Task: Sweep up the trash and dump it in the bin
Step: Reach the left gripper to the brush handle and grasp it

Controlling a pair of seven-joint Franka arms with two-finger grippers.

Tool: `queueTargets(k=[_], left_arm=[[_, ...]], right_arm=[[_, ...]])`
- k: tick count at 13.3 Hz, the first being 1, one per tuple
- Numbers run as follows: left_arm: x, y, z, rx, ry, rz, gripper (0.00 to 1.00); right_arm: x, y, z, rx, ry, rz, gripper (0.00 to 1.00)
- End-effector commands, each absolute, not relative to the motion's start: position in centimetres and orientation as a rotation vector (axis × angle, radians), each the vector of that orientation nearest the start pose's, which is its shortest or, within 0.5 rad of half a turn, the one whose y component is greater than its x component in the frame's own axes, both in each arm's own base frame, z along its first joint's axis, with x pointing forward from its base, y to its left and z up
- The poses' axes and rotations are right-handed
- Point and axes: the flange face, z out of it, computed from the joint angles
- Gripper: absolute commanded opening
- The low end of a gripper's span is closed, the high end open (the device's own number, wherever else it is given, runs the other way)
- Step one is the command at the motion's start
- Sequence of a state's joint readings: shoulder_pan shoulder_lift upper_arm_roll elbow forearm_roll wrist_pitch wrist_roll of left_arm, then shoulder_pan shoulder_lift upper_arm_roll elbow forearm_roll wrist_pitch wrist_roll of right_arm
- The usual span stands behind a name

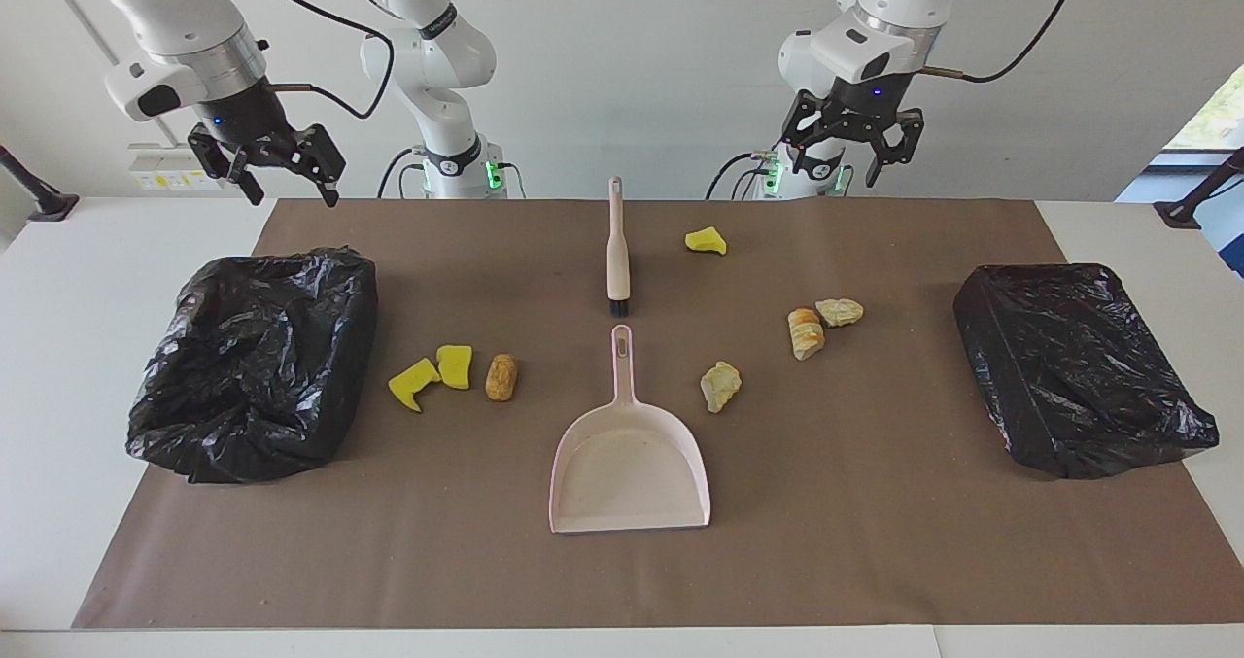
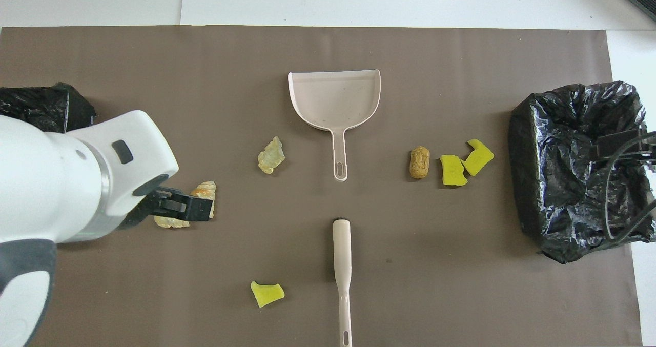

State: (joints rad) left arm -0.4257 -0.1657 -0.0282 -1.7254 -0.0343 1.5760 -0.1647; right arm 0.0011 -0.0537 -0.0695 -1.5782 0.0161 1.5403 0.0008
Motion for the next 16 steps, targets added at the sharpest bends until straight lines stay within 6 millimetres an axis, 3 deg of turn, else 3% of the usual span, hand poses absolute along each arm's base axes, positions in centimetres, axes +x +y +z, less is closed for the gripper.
queueTargets(k=[1,2,3,5,8,12,16], left_arm=[[41.3,-25.5,60.7,-3.141,0.441,0.055,1.00],[40.3,-27.5,59.4,-3.144,0.432,0.046,1.00],[39.2,-29.6,58.0,-3.151,0.417,0.029,1.00],[36.7,-33.4,55.8,-3.172,0.385,-0.012,1.00],[33.5,-38.1,52.8,-3.171,0.413,0.000,1.00],[28.2,-42.6,45.2,-3.165,0.342,0.044,1.00],[23.4,-44.3,40.1,-3.168,0.333,0.037,1.00]], right_arm=[[52.0,-3.8,64.8,-3.132,0.098,0.011,1.00],[51.4,-3.8,65.0,-3.130,0.093,0.024,1.00],[51.7,-3.7,63.9,-3.129,0.105,0.038,1.00],[51.4,-3.4,60.0,-3.123,0.105,0.129,1.00],[51.3,-3.1,59.3,-3.123,0.093,0.115,1.00],[51.4,-3.2,59.0,-3.122,0.098,0.120,1.00],[51.4,-3.3,59.0,-3.122,0.093,0.110,1.00]])
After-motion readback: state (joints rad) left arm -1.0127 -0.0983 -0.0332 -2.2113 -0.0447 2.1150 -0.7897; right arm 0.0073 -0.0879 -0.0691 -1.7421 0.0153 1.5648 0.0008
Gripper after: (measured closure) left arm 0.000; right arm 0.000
